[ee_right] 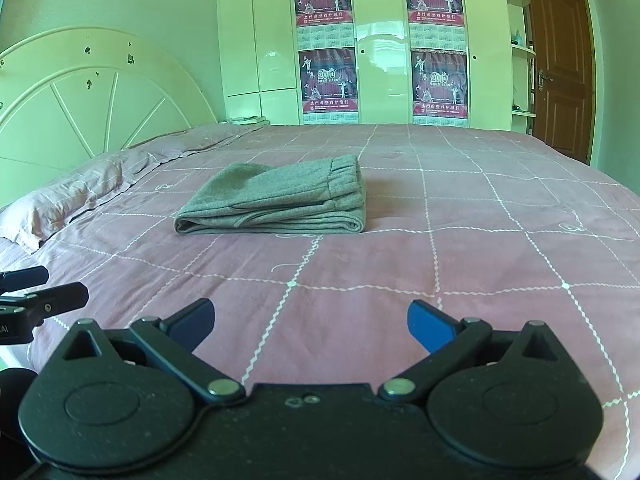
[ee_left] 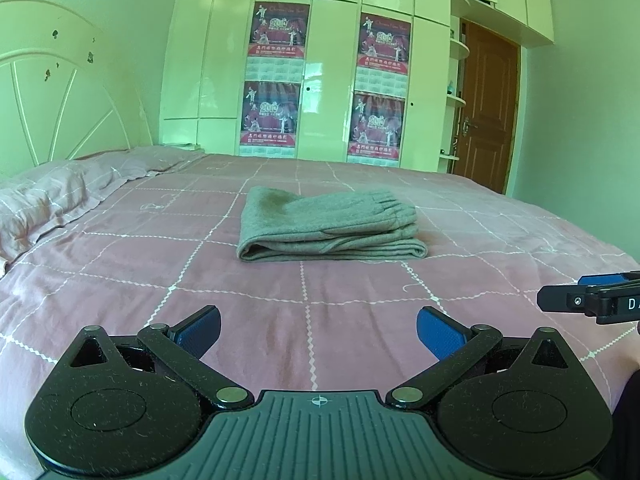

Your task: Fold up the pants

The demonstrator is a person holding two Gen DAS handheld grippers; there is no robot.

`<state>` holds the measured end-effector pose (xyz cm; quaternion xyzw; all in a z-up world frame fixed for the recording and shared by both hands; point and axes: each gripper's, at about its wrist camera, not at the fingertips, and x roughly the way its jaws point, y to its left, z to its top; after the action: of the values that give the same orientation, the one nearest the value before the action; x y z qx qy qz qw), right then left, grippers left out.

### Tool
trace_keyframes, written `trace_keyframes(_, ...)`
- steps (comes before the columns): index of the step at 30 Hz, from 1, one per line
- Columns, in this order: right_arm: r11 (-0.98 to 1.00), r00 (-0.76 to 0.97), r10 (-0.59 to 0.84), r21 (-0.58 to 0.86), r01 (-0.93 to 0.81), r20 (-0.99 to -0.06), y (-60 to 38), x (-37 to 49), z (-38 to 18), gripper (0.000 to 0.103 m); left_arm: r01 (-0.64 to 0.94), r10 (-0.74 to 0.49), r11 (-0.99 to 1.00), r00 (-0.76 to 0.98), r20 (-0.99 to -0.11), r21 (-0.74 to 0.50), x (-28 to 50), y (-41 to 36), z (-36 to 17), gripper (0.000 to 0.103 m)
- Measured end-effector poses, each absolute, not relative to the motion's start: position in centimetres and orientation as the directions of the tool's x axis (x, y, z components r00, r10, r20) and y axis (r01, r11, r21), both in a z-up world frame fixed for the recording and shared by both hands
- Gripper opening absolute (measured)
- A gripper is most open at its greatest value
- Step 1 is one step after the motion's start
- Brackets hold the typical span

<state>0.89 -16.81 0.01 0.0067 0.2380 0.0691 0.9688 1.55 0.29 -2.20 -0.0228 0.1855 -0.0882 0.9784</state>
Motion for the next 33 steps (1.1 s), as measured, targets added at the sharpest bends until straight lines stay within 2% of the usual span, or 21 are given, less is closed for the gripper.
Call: trace_keyframes(33,0.991,0.876,0.135,0.044,-0.129,-0.463,-16.76,0.87,0.05,0.097,0.18,-0.19,0.982,0.916,-0.354,-0.062,1.27,-0.08,-2.27,0.103)
